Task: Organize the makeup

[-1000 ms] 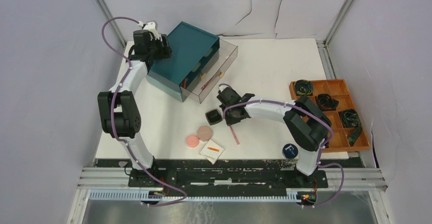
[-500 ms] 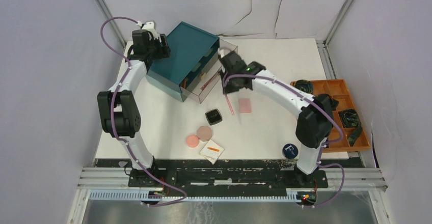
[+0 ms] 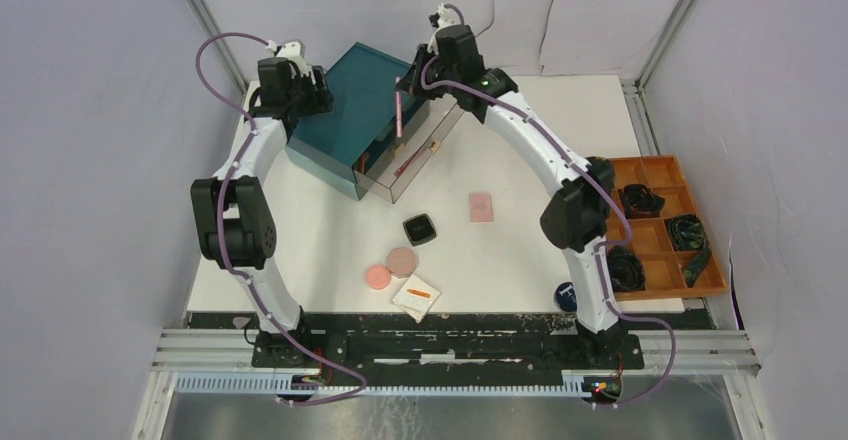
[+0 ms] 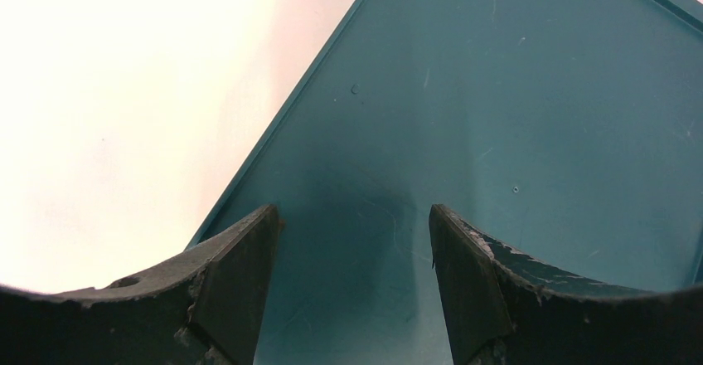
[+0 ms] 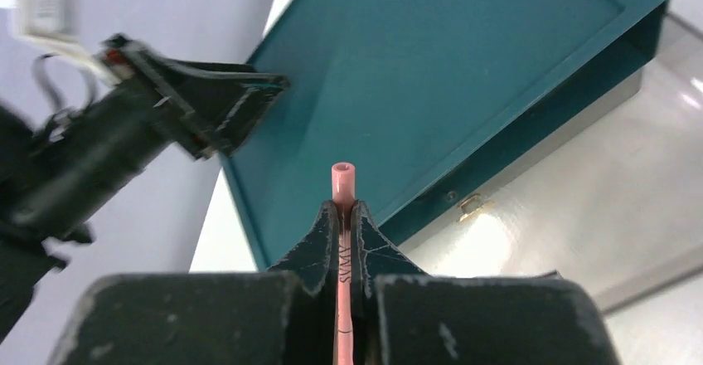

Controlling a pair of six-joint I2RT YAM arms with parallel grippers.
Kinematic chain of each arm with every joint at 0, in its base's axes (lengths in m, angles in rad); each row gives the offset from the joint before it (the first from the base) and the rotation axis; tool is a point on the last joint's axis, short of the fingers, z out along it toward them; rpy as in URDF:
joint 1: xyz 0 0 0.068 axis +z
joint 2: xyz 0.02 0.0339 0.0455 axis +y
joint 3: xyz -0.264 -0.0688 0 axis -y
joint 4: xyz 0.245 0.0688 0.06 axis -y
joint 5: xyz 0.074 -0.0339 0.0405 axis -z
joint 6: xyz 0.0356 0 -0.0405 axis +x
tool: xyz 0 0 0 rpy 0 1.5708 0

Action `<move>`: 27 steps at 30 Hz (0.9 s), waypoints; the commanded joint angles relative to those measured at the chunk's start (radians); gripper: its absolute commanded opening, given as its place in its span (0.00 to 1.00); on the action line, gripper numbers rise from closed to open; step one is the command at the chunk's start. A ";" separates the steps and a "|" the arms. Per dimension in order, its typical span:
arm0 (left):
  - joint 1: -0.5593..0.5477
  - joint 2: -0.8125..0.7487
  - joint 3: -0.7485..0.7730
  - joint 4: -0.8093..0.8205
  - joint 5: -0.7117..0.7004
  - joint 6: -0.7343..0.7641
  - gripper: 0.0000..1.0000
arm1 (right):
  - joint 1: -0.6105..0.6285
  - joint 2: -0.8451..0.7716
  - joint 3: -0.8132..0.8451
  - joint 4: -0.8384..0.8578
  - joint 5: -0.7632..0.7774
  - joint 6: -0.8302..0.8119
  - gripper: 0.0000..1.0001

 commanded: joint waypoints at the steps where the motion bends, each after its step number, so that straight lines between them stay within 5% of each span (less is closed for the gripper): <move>1: 0.014 0.062 -0.019 -0.144 -0.010 0.003 0.75 | -0.007 0.077 0.009 0.152 0.000 0.115 0.01; 12: 0.018 0.069 -0.020 -0.142 -0.011 0.002 0.75 | -0.010 -0.013 -0.124 0.150 0.059 0.005 0.56; 23: 0.023 0.065 -0.018 -0.146 -0.020 0.007 0.70 | -0.050 -0.304 -0.467 0.128 0.204 -0.073 0.55; 27: 0.024 0.063 -0.015 -0.146 -0.018 0.004 0.69 | -0.062 -0.351 -0.594 0.079 0.229 -0.098 0.46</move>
